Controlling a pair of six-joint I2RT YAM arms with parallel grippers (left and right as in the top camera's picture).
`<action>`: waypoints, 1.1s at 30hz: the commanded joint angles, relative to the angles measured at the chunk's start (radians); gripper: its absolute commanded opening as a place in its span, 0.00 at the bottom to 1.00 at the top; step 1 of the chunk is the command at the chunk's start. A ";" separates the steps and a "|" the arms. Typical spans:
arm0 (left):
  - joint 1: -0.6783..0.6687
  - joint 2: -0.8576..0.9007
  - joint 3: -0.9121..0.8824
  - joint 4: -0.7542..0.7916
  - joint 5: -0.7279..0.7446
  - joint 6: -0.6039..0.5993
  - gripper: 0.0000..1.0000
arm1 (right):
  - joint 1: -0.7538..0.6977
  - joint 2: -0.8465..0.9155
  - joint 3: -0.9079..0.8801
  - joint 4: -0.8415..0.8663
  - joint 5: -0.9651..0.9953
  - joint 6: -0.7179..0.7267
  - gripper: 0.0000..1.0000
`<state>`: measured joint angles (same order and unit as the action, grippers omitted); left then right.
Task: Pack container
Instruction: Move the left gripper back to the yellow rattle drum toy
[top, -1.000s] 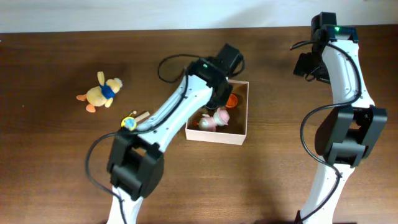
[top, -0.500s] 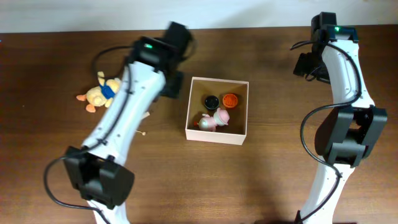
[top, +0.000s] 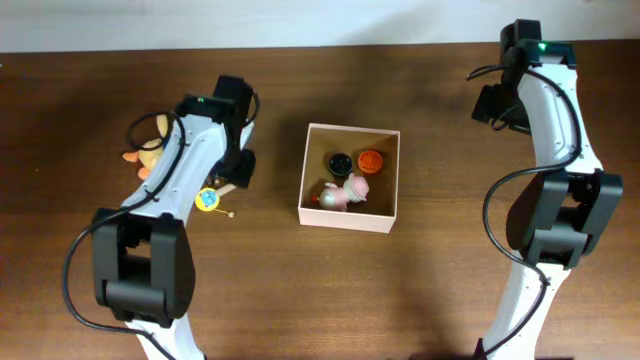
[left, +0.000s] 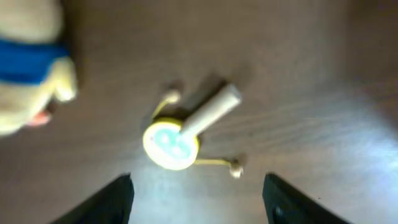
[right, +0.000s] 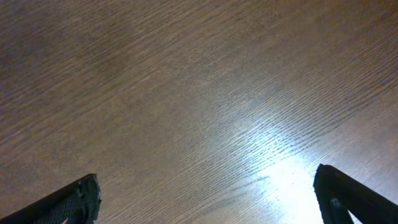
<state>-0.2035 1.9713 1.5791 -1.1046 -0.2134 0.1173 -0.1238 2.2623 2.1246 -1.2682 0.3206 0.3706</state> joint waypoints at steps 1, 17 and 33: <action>0.002 -0.006 -0.060 0.053 0.076 0.212 0.69 | -0.003 0.002 0.001 0.001 0.002 0.016 0.99; 0.003 -0.005 -0.270 0.354 0.146 0.439 0.70 | -0.003 0.002 0.001 0.001 0.002 0.016 0.99; 0.065 -0.005 -0.284 0.440 0.139 0.468 0.71 | -0.003 0.002 0.001 0.001 0.002 0.016 0.99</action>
<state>-0.1593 1.9713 1.3060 -0.6548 -0.0849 0.5613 -0.1238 2.2623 2.1246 -1.2682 0.3206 0.3714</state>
